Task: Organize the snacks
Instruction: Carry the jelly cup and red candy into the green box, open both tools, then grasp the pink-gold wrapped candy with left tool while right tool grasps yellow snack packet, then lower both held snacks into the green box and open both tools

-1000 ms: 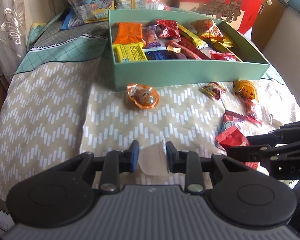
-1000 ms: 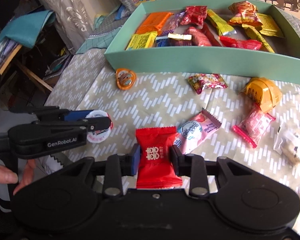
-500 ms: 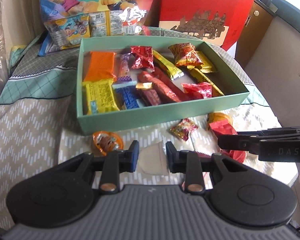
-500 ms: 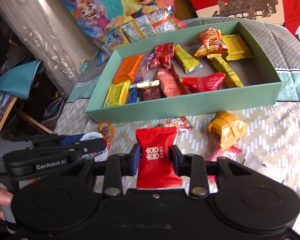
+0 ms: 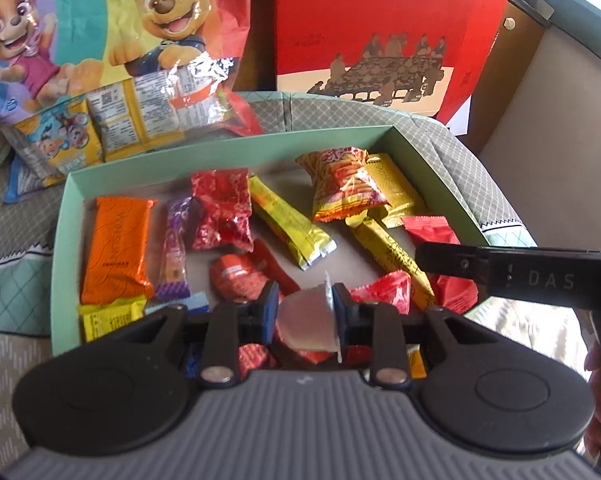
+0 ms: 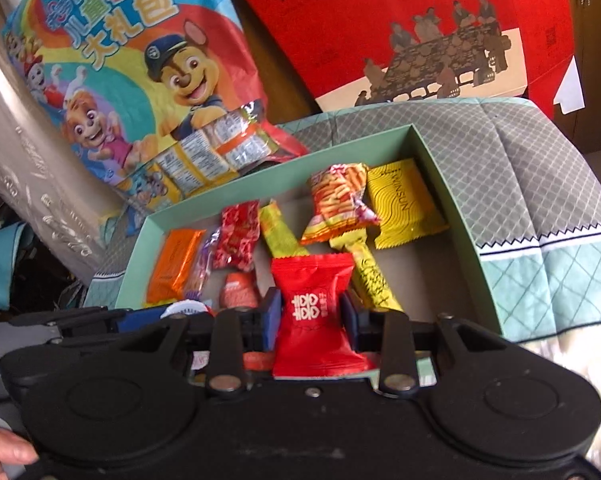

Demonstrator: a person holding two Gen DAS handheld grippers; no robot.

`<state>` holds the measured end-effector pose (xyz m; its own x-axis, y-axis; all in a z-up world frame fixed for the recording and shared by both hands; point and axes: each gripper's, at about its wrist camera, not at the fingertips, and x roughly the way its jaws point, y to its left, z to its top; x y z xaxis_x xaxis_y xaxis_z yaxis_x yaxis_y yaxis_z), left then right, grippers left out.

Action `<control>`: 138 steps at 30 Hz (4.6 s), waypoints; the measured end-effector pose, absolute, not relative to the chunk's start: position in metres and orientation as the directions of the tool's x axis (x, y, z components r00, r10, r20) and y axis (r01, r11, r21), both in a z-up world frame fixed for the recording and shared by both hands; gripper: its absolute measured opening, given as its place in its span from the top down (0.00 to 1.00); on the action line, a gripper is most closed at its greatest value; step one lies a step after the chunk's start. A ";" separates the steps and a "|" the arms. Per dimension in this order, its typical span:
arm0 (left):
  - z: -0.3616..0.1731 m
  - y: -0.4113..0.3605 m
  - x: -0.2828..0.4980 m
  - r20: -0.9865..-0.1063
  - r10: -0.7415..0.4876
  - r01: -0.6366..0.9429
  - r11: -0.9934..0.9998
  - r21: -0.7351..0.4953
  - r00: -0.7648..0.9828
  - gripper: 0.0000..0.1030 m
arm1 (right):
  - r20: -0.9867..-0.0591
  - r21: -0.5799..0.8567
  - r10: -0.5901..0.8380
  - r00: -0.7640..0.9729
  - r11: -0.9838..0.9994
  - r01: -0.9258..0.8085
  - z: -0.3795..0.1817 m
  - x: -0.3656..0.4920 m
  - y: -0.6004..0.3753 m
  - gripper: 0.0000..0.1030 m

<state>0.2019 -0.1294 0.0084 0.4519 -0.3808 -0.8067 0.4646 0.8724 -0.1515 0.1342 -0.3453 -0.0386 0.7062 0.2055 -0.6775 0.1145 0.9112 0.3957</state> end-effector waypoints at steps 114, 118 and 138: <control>-0.036 -0.119 0.098 -0.876 -0.362 0.554 0.821 -0.137 0.320 0.68 | -0.758 0.341 0.232 0.610 0.938 0.066 -0.095 0.041 -0.323 0.61; -0.013 -0.127 0.094 -0.850 -0.403 0.575 0.804 -0.151 0.340 0.68 | -0.734 0.377 0.238 0.636 0.922 0.091 -0.081 0.027 -0.341 0.61; 0.013 -0.228 0.156 -0.772 -0.483 0.584 0.791 -0.182 0.413 0.68 | -0.617 0.458 0.192 0.763 0.876 0.150 -0.028 0.115 -0.413 0.61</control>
